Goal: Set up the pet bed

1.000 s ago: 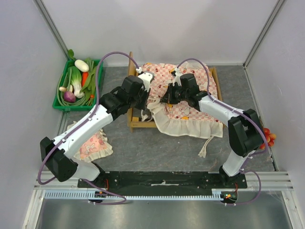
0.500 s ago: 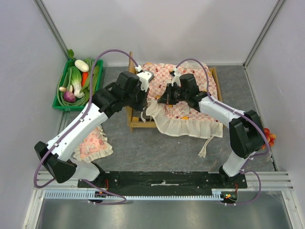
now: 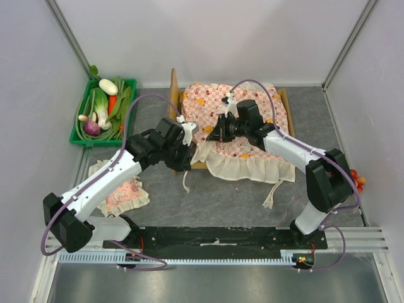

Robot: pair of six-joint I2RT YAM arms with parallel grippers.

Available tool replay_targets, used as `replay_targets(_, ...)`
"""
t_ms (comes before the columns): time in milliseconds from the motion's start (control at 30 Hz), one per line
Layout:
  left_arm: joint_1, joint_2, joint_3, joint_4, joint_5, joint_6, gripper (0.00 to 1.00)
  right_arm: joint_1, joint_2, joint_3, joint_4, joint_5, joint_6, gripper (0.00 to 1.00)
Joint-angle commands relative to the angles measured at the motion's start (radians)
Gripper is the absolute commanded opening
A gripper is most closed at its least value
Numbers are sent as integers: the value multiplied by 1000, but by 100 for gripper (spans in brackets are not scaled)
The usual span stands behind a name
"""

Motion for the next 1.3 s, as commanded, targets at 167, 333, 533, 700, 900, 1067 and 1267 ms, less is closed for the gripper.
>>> replay_targets(167, 4, -125, -225, 100, -41, -126, 2, 36, -76, -36, -84, -49, -138, 0)
replay_targets(333, 4, -141, -273, 171, -44, -151, 2, 39, -84, -36, -125, -65, -180, 0)
replay_targets(533, 5, -96, -375, 313, -61, -198, 3, 54, -94, -56, -155, -59, -201, 0)
replay_targets(700, 4, -90, -451, 436, -85, -243, 27, 57, -98, -55, -156, -11, -189, 4)
replay_targets(900, 4, -150, -443, 406, -114, -221, 40, 56, -147, -24, -179, 46, -211, 31)
replay_targets(1067, 4, -262, -437, 354, -143, -206, 46, 56, -206, -15, -202, 35, -226, 47)
replay_targets(1267, 4, -446, -359, 298, -271, -218, 56, 57, -297, -68, -222, 7, -203, 52)
